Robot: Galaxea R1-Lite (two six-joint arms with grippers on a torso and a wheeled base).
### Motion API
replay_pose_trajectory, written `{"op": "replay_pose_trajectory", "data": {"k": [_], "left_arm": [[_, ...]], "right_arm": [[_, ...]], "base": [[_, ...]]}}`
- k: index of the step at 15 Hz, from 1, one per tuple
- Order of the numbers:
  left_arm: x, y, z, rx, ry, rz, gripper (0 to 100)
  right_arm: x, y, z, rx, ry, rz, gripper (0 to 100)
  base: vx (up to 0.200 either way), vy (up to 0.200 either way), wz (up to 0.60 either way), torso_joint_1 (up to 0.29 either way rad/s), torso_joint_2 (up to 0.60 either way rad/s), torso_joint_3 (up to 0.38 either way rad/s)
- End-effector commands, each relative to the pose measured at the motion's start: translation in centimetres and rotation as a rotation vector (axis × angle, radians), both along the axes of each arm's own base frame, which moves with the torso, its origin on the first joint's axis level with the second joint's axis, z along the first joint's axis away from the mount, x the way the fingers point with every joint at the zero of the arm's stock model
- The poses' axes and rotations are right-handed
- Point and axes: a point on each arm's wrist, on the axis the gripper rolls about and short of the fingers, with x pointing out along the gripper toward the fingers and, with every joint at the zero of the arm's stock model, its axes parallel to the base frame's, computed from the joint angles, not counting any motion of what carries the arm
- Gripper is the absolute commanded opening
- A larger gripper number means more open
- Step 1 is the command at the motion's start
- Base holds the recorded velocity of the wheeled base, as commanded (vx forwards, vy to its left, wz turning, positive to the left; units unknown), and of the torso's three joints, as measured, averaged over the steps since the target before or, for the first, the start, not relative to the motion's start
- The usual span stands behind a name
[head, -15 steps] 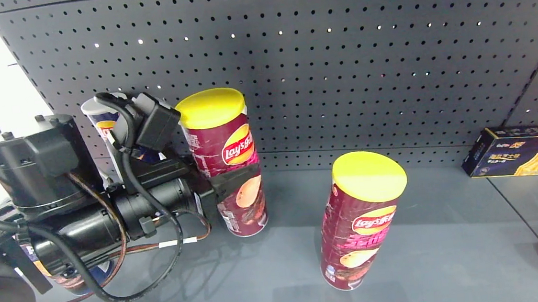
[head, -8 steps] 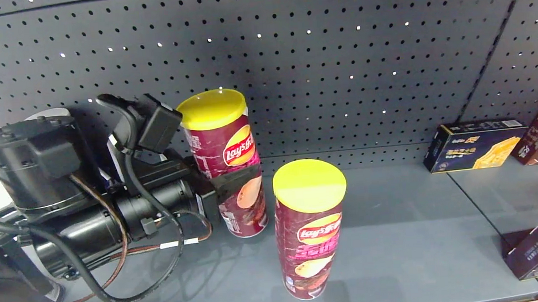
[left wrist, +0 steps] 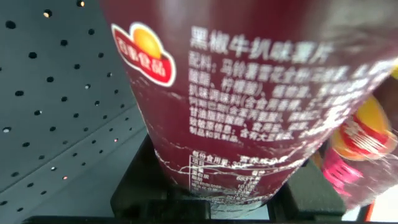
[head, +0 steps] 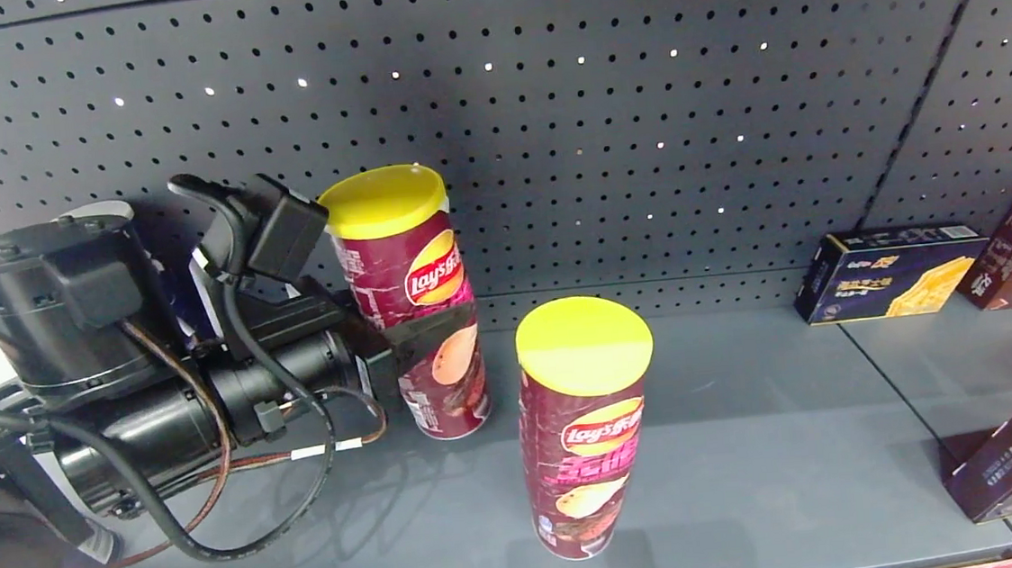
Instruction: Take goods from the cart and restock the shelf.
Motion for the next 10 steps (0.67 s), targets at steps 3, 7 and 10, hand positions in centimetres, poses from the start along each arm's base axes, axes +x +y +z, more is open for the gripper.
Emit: {"op": "replay_pose_trajectory", "data": {"k": [3,7,10], "left_arm": [[0.8,0.7,-0.5,0.007,0.015,0.036,0],[1.6,0.4,-0.6,0.01,0.02,0.035,0],[2.9,0.3,-0.5,0.013,0.017,0.051,0]], "right_arm": [[0.0,0.0,0.0,0.0,0.002,0.0,100],[0.0,0.0,0.0,0.0,0.002,0.0,100],[0.0,0.0,0.0,0.0,0.002,0.0,100]], "base": [[0.0,0.0,0.0,0.0,0.0,0.0],[0.0,0.0,0.0,0.0,0.0,0.0],[0.0,0.0,0.0,0.0,0.0,0.0]]}}
